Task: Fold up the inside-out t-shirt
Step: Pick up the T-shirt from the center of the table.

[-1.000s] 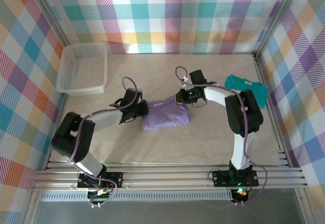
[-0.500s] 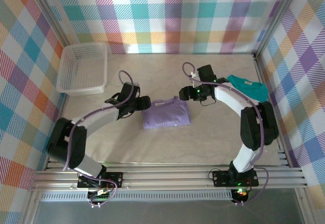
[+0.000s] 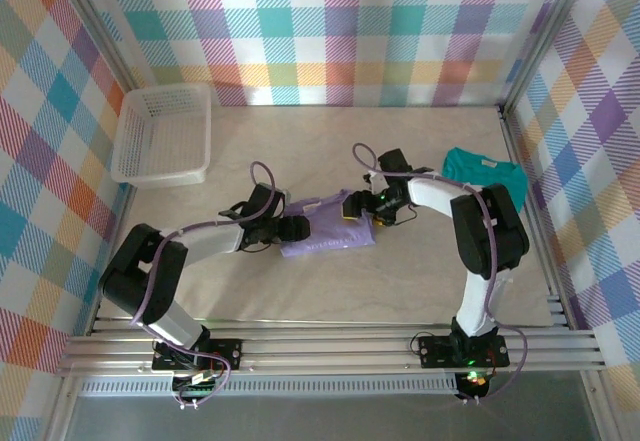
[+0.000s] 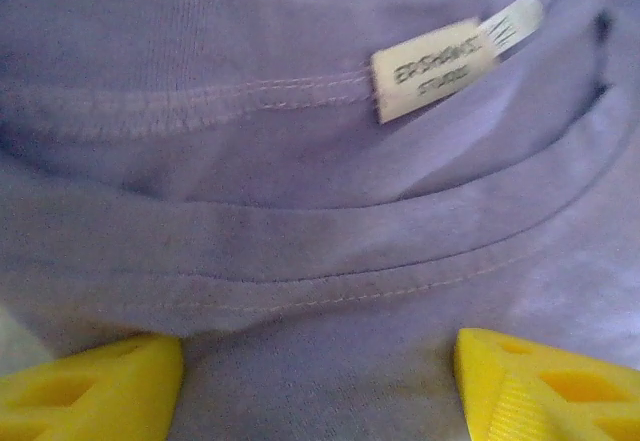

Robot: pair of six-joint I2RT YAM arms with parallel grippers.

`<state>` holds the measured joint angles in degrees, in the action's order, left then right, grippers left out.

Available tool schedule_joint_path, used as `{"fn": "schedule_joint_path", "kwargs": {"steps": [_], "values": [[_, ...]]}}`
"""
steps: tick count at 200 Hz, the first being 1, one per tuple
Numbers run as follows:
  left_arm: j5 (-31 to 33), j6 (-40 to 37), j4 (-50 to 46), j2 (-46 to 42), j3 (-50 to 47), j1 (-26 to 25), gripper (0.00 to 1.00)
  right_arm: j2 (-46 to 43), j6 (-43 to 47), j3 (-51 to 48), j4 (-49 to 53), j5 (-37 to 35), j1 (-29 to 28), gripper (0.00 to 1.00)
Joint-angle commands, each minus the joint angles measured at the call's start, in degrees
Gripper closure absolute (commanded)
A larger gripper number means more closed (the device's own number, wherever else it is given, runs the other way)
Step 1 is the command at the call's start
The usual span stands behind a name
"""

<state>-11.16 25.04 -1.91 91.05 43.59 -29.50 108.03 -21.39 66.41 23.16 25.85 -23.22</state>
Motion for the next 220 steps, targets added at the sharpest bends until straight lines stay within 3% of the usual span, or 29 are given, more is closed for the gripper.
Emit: {"fn": "schedule_joint_path", "kwargs": {"steps": [1, 34, 70, 99, 188, 220], "values": [[-1.98, 1.87, 3.47, 2.20, -2.82, -0.04, 0.29, 2.07, -2.97, -1.02, -3.08, 2.94, -2.14, 0.19], [-2.37, 2.65, 5.07, 2.75, -4.13, -0.04, 0.29, 3.24, -4.72, -0.80, -5.87, 4.50, -3.18, 0.29], [-1.55, 2.41, 3.95, 1.40, -3.71, -0.03, 0.29, 3.51, -4.95, -0.72, -8.43, 5.80, -3.14, 0.54], [1.51, 0.94, -0.30, -1.66, -2.05, 0.23, 0.29, 1.82, -1.33, 0.70, -4.84, 2.80, -1.91, 0.73], [10.37, -3.72, -13.43, -12.47, 3.66, 2.34, 0.27, -4.03, 11.12, 6.55, 10.04, -8.22, 2.37, 0.96], [13.15, -3.55, -18.75, -17.34, 5.13, 2.44, 0.27, -6.07, 20.23, 13.89, 18.99, -18.17, 5.57, 1.00]]}}
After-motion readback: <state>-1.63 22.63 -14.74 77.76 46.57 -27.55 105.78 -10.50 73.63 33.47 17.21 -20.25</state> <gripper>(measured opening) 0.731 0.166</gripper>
